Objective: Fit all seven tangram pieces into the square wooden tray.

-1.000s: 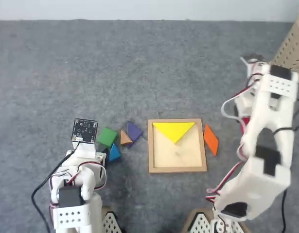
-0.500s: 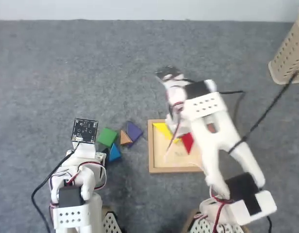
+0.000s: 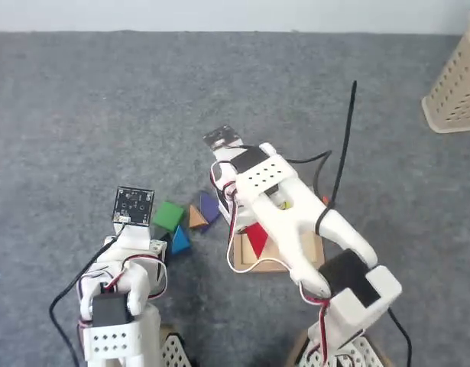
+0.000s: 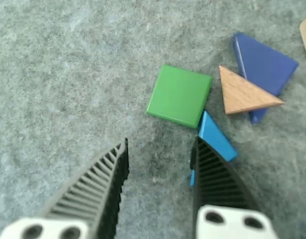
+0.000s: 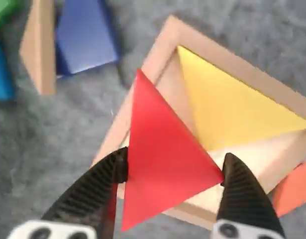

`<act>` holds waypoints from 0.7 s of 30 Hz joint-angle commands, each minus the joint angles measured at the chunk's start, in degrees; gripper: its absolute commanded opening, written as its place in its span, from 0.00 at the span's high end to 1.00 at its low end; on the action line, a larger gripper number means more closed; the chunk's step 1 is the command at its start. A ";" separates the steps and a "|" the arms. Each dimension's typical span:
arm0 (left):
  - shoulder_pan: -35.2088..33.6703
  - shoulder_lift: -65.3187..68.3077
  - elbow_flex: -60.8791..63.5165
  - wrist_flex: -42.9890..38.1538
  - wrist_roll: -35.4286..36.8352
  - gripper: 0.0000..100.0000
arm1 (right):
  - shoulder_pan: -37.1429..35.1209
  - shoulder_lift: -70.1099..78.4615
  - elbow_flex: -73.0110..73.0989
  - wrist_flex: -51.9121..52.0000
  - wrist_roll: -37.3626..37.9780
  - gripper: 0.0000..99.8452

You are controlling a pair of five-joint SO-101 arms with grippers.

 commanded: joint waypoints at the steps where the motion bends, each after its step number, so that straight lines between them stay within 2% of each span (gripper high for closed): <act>1: -0.09 -0.97 -0.48 0.26 -0.44 0.81 | -0.75 -0.92 -1.14 -0.66 -6.68 0.81; 6: -0.09 -0.97 -0.48 0.26 -0.44 0.81 | -0.66 -0.75 -1.05 -0.66 -12.22 0.81; 21: 0.00 -0.97 -0.48 0.26 -0.44 0.81 | -1.98 -0.66 -0.79 -0.66 -11.87 0.79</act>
